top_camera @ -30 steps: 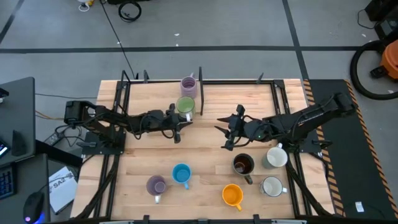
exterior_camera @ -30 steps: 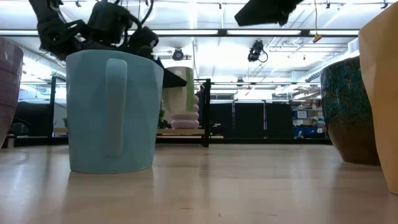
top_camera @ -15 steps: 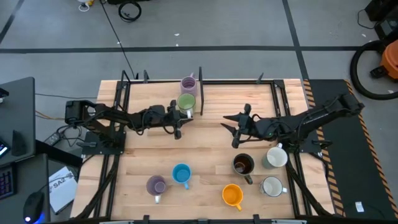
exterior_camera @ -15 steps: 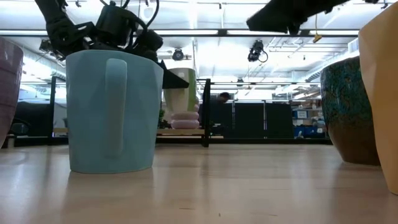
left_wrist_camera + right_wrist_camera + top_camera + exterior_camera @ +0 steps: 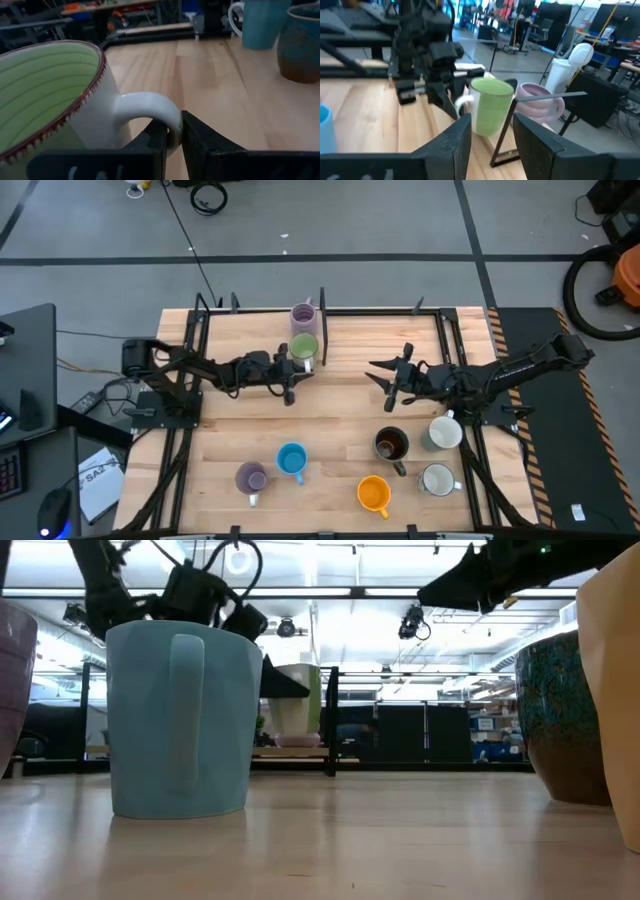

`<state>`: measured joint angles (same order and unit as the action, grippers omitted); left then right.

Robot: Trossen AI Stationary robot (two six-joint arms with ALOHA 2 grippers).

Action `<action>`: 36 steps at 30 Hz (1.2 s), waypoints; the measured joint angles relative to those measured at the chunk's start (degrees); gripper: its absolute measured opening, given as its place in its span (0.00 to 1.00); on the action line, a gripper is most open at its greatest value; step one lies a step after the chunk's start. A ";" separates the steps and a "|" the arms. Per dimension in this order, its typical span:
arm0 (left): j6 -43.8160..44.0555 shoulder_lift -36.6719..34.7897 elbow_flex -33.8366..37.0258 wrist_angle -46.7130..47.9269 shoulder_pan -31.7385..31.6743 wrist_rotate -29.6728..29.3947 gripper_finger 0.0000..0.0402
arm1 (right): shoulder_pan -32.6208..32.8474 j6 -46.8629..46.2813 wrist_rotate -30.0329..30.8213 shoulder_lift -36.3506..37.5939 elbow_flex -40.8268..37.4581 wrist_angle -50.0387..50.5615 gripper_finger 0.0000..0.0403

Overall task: Place coffee mugs
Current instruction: Put the green mug on the shelf

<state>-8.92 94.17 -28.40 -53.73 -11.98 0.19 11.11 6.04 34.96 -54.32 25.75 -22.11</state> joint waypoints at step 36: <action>-2.87 7.21 -0.13 -7.71 -6.57 7.15 0.12 | -4.45 1.23 -5.05 0.72 -1.17 0.91 0.37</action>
<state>-11.79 101.38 -28.53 -61.45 -18.55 7.33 6.66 7.28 29.91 -53.60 24.58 -21.20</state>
